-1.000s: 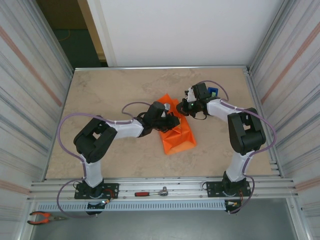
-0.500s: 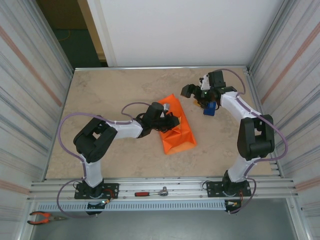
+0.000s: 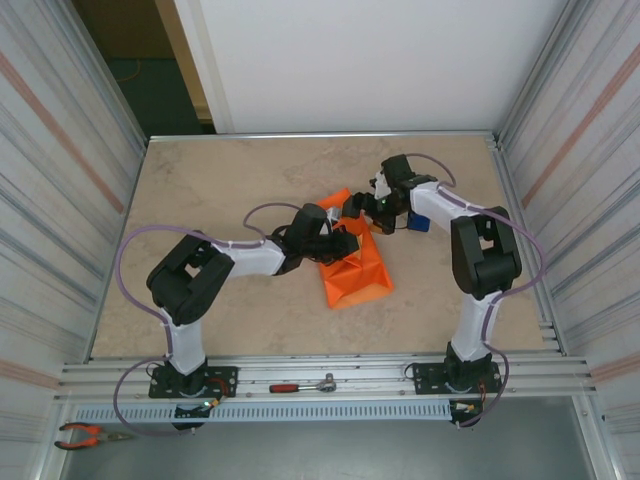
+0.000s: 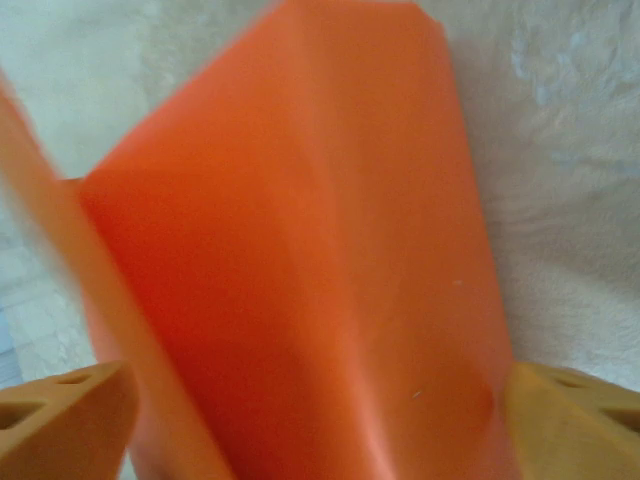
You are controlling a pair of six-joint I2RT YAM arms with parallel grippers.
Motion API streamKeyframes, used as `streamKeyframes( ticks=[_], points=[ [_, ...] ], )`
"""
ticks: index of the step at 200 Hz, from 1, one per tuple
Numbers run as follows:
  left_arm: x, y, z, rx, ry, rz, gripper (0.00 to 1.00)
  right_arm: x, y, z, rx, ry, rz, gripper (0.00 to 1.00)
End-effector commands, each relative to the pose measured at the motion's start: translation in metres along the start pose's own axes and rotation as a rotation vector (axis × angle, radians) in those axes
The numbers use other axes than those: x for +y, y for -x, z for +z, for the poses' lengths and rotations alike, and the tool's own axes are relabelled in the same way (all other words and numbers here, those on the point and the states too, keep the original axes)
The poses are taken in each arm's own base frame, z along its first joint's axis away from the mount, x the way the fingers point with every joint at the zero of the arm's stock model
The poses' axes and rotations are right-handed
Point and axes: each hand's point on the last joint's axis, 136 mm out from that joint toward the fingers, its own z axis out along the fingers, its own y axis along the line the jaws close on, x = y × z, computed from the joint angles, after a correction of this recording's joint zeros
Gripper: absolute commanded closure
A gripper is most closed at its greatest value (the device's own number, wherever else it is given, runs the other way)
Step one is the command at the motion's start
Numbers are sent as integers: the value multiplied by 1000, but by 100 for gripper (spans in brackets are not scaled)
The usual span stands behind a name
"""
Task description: Wrap the gift box in paper
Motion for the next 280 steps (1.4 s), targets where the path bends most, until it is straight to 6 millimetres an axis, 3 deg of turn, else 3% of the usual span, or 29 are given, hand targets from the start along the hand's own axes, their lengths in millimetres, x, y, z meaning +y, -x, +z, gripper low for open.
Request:
streamKeyframes(
  ticks=[1, 20, 45, 68, 86, 105, 130, 159, 181, 199, 229, 280],
  points=[
    [23, -29, 3, 165, 41, -9, 90, -7, -10, 2, 39, 11, 11, 26],
    [-8, -25, -7, 215, -49, 47, 72, -13, -18, 0, 37, 25, 30, 39],
    [-48, -8, -34, 208, -136, 112, 54, -20, -26, 0, 34, 39, 62, 53],
    [-75, 16, -68, 153, -189, 154, 44, -23, -31, 2, 25, 43, 79, 56],
    [-76, 35, -92, 87, -172, 165, 42, -26, -35, 3, 12, 40, 100, 57],
    [-54, 54, -113, 16, -117, 135, 40, -28, -39, 3, -11, 41, 132, 60],
    [-2, 65, -134, -60, 24, 83, 38, -31, -45, 5, -50, 30, 176, 62],
    [49, 55, -142, -79, 145, 62, 36, -38, -50, 10, -86, -10, 214, 62],
    [71, 44, -136, -57, 176, 65, 35, -41, -48, 10, -116, -27, 246, 63],
    [78, 41, -128, -46, 157, 76, 35, -41, -45, 10, -131, -33, 260, 63],
    [69, 43, -111, -36, 104, 109, 34, -39, -44, 11, -141, -41, 274, 64],
    [78, 35, -76, 36, 157, 113, 37, -37, -49, 23, -125, -30, 292, 64]
  ],
)
